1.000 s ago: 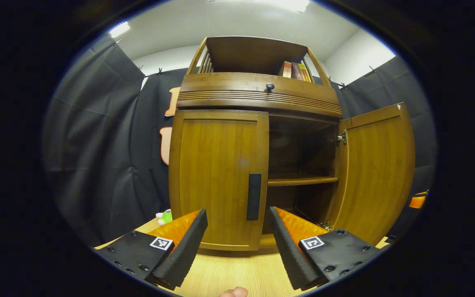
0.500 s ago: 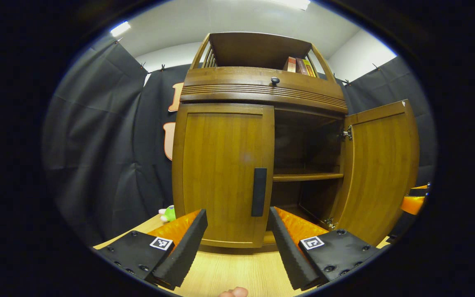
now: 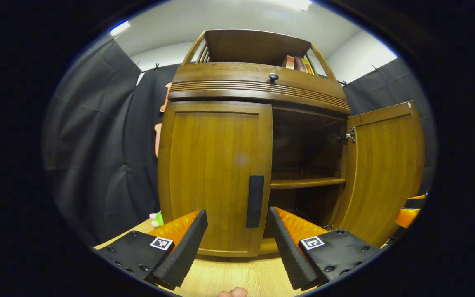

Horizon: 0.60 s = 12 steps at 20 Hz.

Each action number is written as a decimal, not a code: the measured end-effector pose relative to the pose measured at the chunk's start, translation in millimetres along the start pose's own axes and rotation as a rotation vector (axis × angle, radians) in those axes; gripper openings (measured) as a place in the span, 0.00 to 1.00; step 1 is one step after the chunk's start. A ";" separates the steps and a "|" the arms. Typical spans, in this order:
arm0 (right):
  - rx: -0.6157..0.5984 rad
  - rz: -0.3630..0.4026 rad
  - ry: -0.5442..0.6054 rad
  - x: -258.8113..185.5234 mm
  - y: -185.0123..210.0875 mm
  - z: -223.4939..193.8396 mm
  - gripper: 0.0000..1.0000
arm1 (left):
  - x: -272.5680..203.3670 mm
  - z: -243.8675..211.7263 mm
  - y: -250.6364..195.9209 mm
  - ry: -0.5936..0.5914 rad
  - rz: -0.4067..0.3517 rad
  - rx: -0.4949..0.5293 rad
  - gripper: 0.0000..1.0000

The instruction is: Open the right door of the double-door shoe cabinet with the right hand, and open the left door with the left hand.

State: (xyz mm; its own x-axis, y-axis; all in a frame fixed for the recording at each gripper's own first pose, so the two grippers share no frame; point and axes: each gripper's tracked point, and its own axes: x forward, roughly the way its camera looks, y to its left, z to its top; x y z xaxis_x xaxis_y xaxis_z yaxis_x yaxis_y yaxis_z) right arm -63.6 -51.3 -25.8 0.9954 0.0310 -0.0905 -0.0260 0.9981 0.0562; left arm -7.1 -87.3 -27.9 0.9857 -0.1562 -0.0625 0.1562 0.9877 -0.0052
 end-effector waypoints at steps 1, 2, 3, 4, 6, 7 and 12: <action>-0.006 -0.016 -0.005 -4.5 -3.8 0.1 0.92 | 5.3 -0.5 -3.4 0.001 -0.021 -0.003 0.97; -0.006 -0.027 -0.008 -8.4 -7.6 1.2 0.92 | 5.4 -2.6 -8.2 0.011 -0.041 -0.007 0.98; -0.004 -0.031 -0.012 -12.1 -10.3 3.2 0.92 | 5.2 -4.0 -10.3 0.019 -0.052 -0.001 0.98; -0.003 -0.035 -0.015 -16.0 -12.0 4.3 1.00 | 6.6 -3.5 -7.0 0.013 -0.046 0.029 0.95; -0.021 -0.068 -0.025 -23.9 -22.7 5.9 0.92 | 20.1 0.8 3.2 -0.015 -0.019 0.070 0.95; -0.034 -0.085 -0.030 -27.7 -29.2 5.8 0.95 | 25.2 -0.6 2.3 -0.006 -0.027 0.073 0.95; -0.038 -0.115 -0.056 -39.4 -39.7 13.4 0.92 | 23.7 -9.2 1.1 0.034 -0.039 0.069 0.97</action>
State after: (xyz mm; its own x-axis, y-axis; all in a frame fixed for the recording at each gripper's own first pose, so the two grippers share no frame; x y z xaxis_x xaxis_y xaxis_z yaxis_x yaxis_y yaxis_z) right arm -100.5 -92.8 -11.1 0.9955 -0.0860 -0.0387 0.0864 0.9962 0.0103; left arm 15.8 -89.9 -38.6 0.9762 -0.1935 -0.0975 0.1998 0.9780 0.0604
